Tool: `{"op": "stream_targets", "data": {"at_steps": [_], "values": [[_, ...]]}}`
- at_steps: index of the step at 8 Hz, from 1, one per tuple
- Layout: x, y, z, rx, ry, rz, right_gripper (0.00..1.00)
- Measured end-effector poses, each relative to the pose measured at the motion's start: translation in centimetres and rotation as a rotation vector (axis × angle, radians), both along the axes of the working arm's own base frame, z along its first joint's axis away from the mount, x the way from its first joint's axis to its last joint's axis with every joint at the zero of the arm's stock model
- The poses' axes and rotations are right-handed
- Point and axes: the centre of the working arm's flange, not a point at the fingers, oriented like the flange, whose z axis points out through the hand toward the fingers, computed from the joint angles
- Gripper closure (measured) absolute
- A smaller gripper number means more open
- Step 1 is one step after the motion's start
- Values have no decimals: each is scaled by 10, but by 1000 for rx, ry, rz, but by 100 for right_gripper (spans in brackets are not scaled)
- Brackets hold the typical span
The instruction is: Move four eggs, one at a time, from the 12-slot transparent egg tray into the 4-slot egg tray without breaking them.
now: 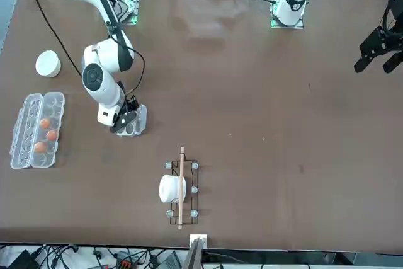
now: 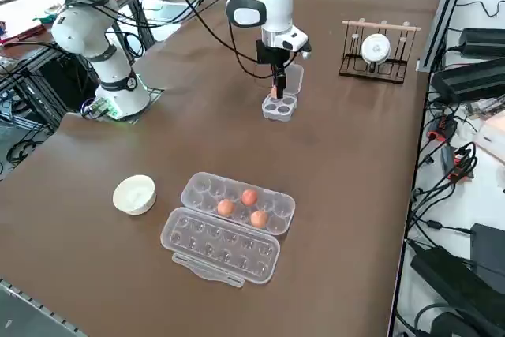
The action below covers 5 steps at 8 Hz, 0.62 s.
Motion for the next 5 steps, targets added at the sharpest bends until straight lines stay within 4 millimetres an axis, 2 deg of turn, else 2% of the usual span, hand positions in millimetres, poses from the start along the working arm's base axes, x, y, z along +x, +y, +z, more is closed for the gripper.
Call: {"op": "stream_targets", "data": {"at_steps": [1,2,4,5], "values": [[0,-1,0,-1,0,0,9],[1,-3,0,-1,-1,0,0],[7,-4,10,-6,5,-4,0],[15,-8,26,-16,28,-12,0]]}}
